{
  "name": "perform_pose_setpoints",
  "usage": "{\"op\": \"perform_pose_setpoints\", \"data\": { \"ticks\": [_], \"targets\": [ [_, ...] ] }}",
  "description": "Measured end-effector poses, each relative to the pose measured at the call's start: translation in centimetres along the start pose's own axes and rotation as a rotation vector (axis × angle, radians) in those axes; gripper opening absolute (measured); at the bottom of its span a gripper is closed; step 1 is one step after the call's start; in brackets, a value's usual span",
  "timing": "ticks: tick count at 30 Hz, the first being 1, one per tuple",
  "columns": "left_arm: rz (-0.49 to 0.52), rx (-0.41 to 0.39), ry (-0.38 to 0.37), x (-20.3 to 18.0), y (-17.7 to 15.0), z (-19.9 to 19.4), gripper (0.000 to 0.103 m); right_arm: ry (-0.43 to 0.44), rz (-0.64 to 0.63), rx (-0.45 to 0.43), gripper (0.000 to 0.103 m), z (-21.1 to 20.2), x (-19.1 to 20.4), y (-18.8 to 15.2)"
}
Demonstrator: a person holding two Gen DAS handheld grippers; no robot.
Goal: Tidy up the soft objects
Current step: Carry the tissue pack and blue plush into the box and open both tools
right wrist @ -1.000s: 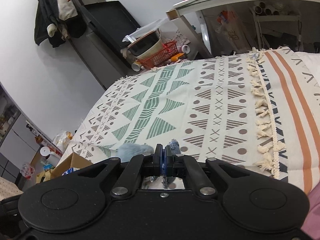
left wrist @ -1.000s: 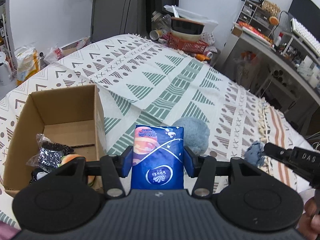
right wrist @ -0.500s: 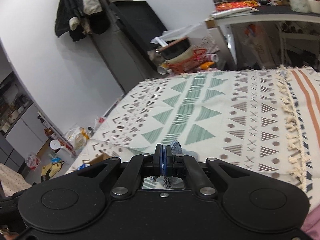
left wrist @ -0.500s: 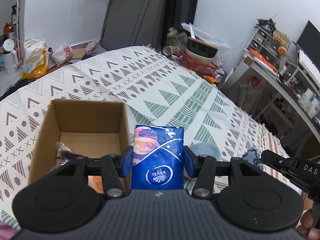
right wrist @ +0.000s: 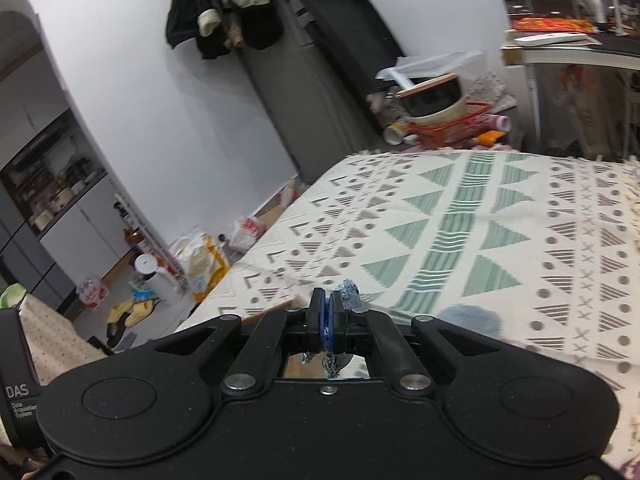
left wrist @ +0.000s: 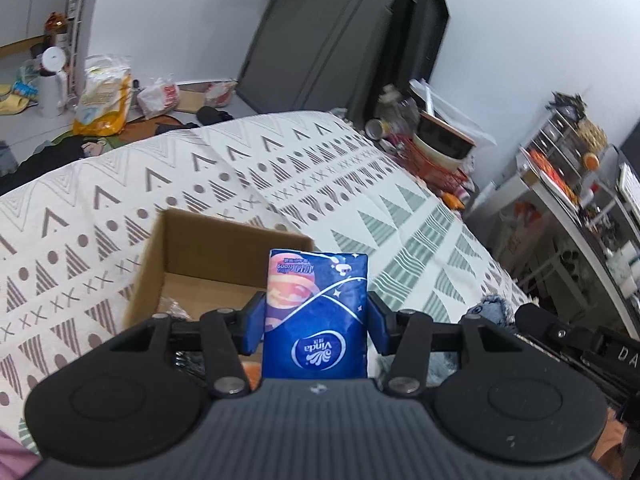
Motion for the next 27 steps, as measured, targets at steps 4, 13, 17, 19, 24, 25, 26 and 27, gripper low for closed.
{"op": "perform_pose_setpoints", "data": {
  "ticks": [4, 13, 17, 19, 24, 25, 26, 27],
  "targets": [
    [-0.014, -0.01, 0.038, 1.4, 0.5, 0.1, 0.05, 0.029, -0.012, 0.023, 0.002, 1.1, 1.8, -0.5],
    [-0.071, -0.043, 0.098, 4.9, 2.1, 0.0, 0.051, 0.086, -0.028, 0.08, 0.002, 3.8, 4.8, -2.1],
    [-0.084, -0.03, 0.105, 5.8, 2.0, 0.5, 0.051, 0.103, -0.032, 0.103, 0.002, 5.0, 5.8, -3.0],
    [-0.091, -0.023, 0.102, 6.0, 2.0, 0.8, 0.051, 0.104, -0.026, 0.116, 0.002, 5.7, 6.0, -3.5],
    [-0.107, -0.015, 0.112, 6.8, 1.9, 1.5, 0.051, 0.112, 0.0, 0.194, 0.01, 7.6, 5.6, -5.2],
    [-0.115, -0.008, 0.118, 7.0, 1.8, 1.7, 0.051, 0.104, 0.001, 0.2, 0.011, 7.8, 5.5, -5.5],
    [-0.123, -0.002, 0.12, 7.2, 1.8, 2.0, 0.051, 0.1, 0.005, 0.203, 0.012, 7.9, 5.3, -5.7],
    [-0.133, 0.005, 0.12, 7.3, 1.7, 2.2, 0.051, 0.101, 0.012, 0.206, 0.013, 8.0, 5.1, -5.9]
  ]
}}
Point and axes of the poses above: each gripper's, at about its wrist camera, not at the fingertips, and z roughly the way its jaws point, x to its left, y to its top, the point moved 4 cm from there along z, roughly the way its jaws point, and after that the axes turned 10 degrees about -x, right-handed, at the moved point
